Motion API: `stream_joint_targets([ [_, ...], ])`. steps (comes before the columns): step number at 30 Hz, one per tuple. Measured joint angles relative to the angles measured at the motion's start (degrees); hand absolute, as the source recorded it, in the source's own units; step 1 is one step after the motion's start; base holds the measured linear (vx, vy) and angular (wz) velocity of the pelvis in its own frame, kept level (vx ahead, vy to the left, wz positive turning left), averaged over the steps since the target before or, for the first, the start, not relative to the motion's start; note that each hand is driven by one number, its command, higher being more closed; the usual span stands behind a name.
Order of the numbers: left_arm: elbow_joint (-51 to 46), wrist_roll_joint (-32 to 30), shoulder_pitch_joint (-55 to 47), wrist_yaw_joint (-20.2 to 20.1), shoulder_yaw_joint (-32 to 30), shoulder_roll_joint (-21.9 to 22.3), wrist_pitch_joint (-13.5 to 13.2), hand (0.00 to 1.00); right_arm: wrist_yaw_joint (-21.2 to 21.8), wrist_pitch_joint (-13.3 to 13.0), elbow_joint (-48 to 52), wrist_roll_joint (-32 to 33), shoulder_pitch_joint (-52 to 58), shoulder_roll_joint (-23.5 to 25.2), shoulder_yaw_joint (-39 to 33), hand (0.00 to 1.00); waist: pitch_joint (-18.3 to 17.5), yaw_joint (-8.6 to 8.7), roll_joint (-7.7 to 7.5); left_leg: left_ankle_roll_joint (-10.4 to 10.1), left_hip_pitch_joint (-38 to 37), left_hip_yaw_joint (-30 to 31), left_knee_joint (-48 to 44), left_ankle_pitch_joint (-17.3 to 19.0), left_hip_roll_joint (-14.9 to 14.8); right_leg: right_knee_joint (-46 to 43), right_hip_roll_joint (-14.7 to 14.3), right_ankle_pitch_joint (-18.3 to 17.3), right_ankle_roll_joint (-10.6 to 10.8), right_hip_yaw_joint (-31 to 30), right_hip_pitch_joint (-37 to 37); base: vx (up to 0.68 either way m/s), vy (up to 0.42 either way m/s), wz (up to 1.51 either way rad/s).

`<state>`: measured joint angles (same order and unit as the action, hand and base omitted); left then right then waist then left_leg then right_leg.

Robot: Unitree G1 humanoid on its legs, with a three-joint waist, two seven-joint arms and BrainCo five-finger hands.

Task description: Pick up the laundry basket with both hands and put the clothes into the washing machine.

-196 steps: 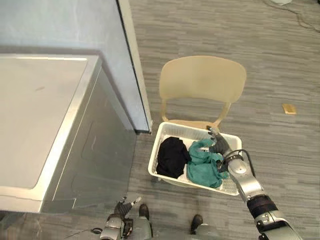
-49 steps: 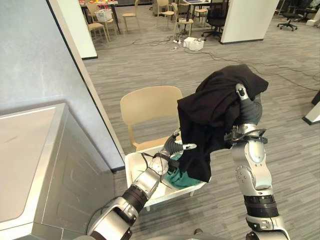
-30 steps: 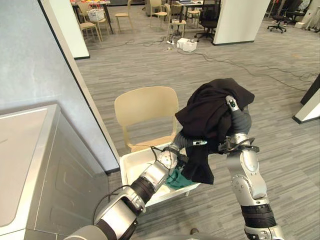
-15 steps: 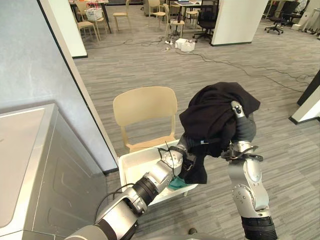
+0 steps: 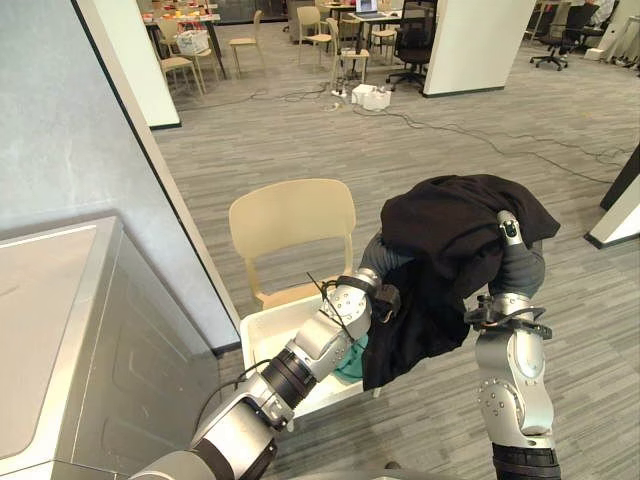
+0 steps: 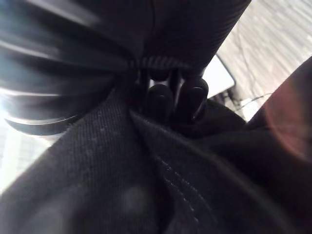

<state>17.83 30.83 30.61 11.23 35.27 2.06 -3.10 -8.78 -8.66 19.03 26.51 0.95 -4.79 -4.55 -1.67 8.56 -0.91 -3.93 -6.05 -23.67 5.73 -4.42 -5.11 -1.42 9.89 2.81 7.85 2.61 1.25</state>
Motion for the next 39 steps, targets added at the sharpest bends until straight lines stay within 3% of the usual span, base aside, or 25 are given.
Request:
stream_joint_targets([
  [28, -4.39, 0.15, -2.81, -1.25, -1.3, 0.7, 0.0, 1.0, -1.06, 0.07, 0.0, -2.41, 5.09, 2.5, -2.98, 1.0, -0.44, -0.01, 0.72, 0.0, -0.8, 0.44, 0.15, 0.0, -0.04, 0.09, -0.04, 0.09, 0.02, 0.31, -1.15, 0.0, 0.0, 0.0],
  [29, -4.4, 0.28, -3.0, -1.26, -1.89, 1.26, 0.0, 1.0, -1.04, 0.08, -0.01, -2.47, 5.54, 2.56, -2.98, 0.0, -0.49, -0.06, 0.82, 0.01, -0.81, 0.67, 0.15, 0.0, -0.03, 0.04, 0.03, -0.24, 0.46, 0.49, -1.26, -0.02, -0.009, 0.09],
  [39, -8.65, 2.34, -7.44, -1.15, -5.06, 0.97, -0.01, 1.0, -1.28, 0.07, -0.8, -2.22, 8.55, 4.87, -8.81, 0.0, -1.19, -0.1, 1.92, -0.01, -1.02, 1.2, 0.17, 0.0, 0.01, -0.35, 0.14, -0.57, 0.34, 0.85, -1.59, -0.01, -0.004, 0.02],
])
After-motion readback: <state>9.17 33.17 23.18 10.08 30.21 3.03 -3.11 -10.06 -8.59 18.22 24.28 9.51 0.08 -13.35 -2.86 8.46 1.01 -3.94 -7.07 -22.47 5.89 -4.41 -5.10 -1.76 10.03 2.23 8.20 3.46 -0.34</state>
